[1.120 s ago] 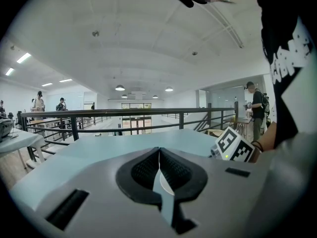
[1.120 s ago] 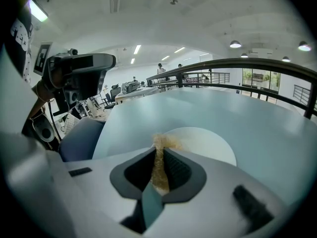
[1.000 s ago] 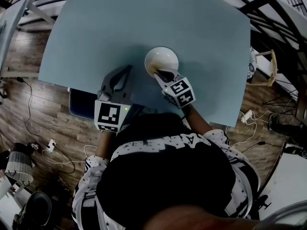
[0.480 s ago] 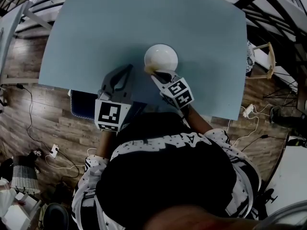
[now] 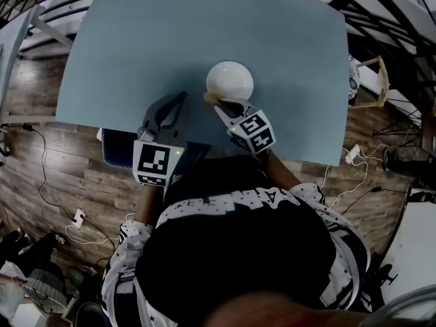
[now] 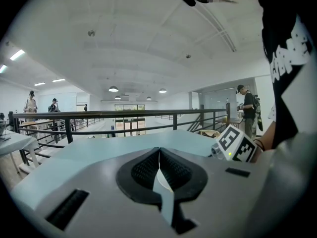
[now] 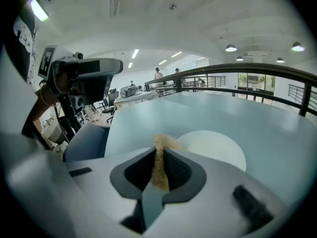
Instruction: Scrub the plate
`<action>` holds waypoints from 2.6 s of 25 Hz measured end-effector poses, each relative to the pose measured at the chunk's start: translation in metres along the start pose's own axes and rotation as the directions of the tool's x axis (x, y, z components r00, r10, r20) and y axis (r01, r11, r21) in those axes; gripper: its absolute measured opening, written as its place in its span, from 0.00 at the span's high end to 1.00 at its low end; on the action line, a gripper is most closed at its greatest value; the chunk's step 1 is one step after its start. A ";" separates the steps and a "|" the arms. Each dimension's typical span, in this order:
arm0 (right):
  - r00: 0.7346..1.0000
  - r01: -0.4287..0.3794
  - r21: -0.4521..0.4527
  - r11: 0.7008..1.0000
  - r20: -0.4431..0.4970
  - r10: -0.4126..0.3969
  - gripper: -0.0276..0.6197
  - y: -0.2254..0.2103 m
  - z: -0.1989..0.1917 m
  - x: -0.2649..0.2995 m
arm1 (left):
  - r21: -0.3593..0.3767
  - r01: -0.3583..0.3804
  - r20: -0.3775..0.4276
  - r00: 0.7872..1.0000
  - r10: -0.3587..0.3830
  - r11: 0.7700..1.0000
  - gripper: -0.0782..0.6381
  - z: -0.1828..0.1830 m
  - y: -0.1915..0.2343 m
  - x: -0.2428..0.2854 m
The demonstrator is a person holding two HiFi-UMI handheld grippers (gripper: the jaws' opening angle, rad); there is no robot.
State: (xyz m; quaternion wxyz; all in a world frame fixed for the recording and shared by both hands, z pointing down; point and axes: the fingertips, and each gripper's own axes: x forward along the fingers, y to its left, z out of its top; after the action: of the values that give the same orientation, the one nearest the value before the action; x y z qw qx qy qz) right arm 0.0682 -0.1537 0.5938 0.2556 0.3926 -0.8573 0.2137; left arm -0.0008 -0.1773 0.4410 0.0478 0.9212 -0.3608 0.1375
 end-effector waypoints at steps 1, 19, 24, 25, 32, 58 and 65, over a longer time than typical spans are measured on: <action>1.000 0.014 0.001 1.000 0.020 -0.014 0.88 -0.009 0.004 -0.004 | 0.001 -0.008 -0.001 1.000 0.008 1.000 0.87 0.001 -0.001 0.002; 0.995 0.098 -0.030 0.995 0.015 -0.098 0.88 -0.134 0.015 -0.024 | -0.073 -0.139 -0.049 0.990 0.136 0.988 0.87 0.010 -0.024 0.020; 0.996 0.085 -0.030 0.996 0.001 -0.085 0.88 -0.136 0.011 -0.013 | -0.072 -0.169 -0.056 0.985 0.165 0.983 0.87 0.008 -0.018 0.016; 0.997 0.081 -0.027 0.996 -0.002 -0.081 0.88 -0.136 0.010 -0.011 | -0.073 -0.172 -0.057 0.984 0.168 0.982 0.87 0.008 -0.017 0.016; 0.998 0.058 -0.032 0.998 -0.025 -0.059 0.88 -0.123 0.002 -0.010 | -0.071 -0.168 -0.062 0.985 0.164 0.983 0.87 0.007 -0.020 0.013; 0.997 -0.037 -0.062 0.997 -0.070 0.033 0.88 -0.064 -0.018 -0.008 | -0.071 -0.153 -0.036 0.988 0.151 0.986 0.87 0.010 -0.027 0.005; 0.996 -0.057 -0.071 0.996 -0.069 0.052 0.88 -0.053 -0.021 -0.007 | -0.070 -0.151 -0.031 0.988 0.149 0.986 0.87 0.012 -0.030 0.004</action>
State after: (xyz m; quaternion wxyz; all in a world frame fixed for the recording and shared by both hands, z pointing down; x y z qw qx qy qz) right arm 0.1191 -0.1697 0.6144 0.2925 0.3520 -0.8658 0.2025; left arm 0.0247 -0.1601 0.4307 0.0751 0.8874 -0.4330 0.1392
